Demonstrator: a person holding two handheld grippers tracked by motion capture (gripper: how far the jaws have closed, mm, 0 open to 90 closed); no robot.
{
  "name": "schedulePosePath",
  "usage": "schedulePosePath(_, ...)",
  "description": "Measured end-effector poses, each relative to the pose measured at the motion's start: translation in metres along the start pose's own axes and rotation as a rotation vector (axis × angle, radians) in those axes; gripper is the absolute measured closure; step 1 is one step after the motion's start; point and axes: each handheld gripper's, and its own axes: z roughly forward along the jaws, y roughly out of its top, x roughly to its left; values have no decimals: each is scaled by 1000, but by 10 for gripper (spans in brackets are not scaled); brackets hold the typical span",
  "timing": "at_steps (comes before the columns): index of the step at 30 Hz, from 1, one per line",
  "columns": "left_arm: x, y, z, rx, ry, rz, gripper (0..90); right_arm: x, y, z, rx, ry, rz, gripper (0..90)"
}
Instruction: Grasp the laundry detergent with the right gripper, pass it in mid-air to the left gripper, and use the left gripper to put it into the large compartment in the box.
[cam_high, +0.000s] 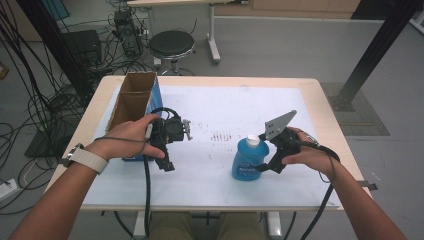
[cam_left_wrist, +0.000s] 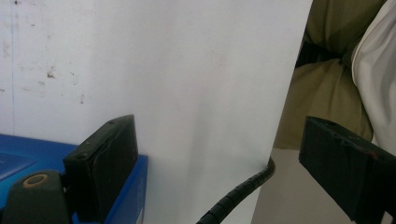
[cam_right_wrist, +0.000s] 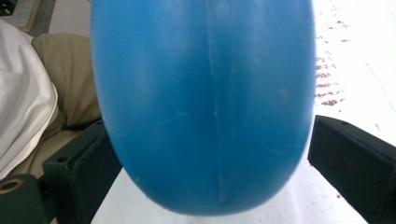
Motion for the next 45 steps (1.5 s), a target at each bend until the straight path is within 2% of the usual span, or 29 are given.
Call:
schedulePosePath(18, 0, 0, 1, -2, -3, -3, 124, 0, -7, 9, -51, 15, 8, 64)
schedulePosePath(45, 0, -1, 2, -1, -5, -5, 124, 0, -15, 17, -115, 29, 12, 147)
